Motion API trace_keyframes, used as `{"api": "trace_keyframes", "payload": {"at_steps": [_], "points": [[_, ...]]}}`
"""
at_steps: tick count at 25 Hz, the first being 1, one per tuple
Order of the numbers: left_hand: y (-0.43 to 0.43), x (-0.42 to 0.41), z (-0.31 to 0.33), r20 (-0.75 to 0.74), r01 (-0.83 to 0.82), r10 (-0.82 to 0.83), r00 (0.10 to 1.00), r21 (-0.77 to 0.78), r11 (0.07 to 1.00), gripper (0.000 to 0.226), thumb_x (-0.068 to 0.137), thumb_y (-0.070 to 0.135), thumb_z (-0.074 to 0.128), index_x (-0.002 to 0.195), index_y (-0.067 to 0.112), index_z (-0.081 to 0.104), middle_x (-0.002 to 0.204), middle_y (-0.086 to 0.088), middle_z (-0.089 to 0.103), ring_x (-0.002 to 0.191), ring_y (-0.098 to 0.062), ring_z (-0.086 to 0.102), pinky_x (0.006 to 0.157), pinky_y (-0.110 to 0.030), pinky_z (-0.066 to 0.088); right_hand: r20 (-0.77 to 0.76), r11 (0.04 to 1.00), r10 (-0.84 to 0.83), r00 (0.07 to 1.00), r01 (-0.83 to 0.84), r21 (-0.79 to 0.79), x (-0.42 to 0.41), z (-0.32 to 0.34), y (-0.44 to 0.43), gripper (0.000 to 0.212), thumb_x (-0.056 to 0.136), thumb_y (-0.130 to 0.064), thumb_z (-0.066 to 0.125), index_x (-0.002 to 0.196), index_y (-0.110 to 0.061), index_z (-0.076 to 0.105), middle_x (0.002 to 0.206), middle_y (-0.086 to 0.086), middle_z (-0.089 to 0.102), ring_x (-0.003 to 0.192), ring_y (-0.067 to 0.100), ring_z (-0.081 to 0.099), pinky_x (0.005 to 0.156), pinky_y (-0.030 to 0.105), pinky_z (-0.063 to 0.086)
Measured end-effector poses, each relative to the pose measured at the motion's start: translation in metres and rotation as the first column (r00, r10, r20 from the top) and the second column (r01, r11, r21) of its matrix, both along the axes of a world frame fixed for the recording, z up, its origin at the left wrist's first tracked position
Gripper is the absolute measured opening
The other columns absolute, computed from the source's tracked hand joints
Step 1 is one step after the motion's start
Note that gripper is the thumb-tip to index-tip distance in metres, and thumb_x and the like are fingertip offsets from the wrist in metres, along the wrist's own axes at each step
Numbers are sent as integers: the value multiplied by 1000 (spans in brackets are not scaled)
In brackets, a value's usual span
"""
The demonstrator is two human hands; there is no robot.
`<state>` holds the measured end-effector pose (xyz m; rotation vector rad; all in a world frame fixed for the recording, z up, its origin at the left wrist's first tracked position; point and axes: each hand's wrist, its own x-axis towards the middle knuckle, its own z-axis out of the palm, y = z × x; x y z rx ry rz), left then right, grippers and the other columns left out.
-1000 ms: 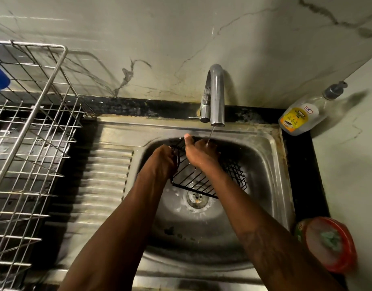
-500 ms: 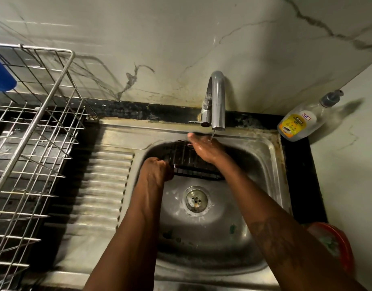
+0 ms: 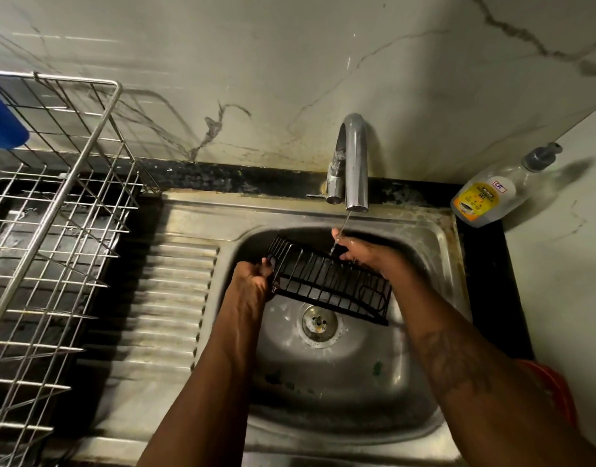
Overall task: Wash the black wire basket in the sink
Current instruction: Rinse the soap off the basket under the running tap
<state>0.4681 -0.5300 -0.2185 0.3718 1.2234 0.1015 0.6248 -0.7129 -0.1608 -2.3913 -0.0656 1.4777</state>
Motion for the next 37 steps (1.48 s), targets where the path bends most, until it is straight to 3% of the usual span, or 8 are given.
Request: {"api": "trace_keyframes", "payload": {"at_steps": [3,10,13,19,24,29,34,37], "points": [[-18,7,22,97,-102,123,988,-197,975,51,103,14,31,58,16,55,41,6,49,26,-4,39,29,-13,27,82,999,-34,996,31,35,-26,14,22,97,87,-87,21,157,-20,31,163,15,27,149,37,27,119,54,21],[-8,6,47,226,241,-255,940,89,966,44,108,36,28,72,18,47,42,8,30,27,-3,20,27,-12,12,339,966,-167,926,85,243,-80,3,55,86,96,-75,5,161,-20,1,169,12,3,155,33,2,121,60,-3],[-8,-7,47,215,291,-313,925,127,948,46,108,42,28,72,20,46,43,10,28,28,-3,18,33,-11,10,441,940,-299,846,182,288,-97,-23,15,79,96,-75,8,161,-31,8,169,5,9,154,26,11,122,56,6],[-23,-3,53,92,298,-326,941,234,925,50,108,40,28,65,21,44,50,7,23,35,-7,15,34,-14,10,301,826,-548,780,561,49,-60,-28,19,76,101,-61,17,154,-8,31,156,19,35,143,36,34,120,57,17],[-12,7,51,-15,318,-337,941,375,871,44,107,29,32,66,20,46,49,3,31,35,-10,19,35,-13,16,277,921,-384,881,346,176,-89,12,75,78,101,-65,12,161,-15,10,168,13,5,154,35,5,120,61,2],[-14,1,50,-68,349,-350,934,377,858,48,106,39,34,63,23,48,48,5,30,35,-10,21,38,-14,15,620,901,-325,714,34,433,-80,-43,-2,47,102,-63,28,132,-39,56,112,3,69,101,24,66,87,37,54],[-17,13,55,-148,352,-320,936,408,842,46,104,39,42,64,20,55,52,3,40,37,-12,30,43,-16,22,741,930,-221,634,-92,356,-68,-6,14,26,101,-19,56,123,-22,69,96,4,75,69,3,61,55,5,41],[-18,21,55,-212,395,-334,919,478,784,41,99,40,50,68,18,65,52,0,47,39,-14,36,43,-20,28,785,825,-411,463,-177,536,-55,28,43,18,99,-29,59,105,-23,76,89,0,76,73,4,67,63,13,54]]}}
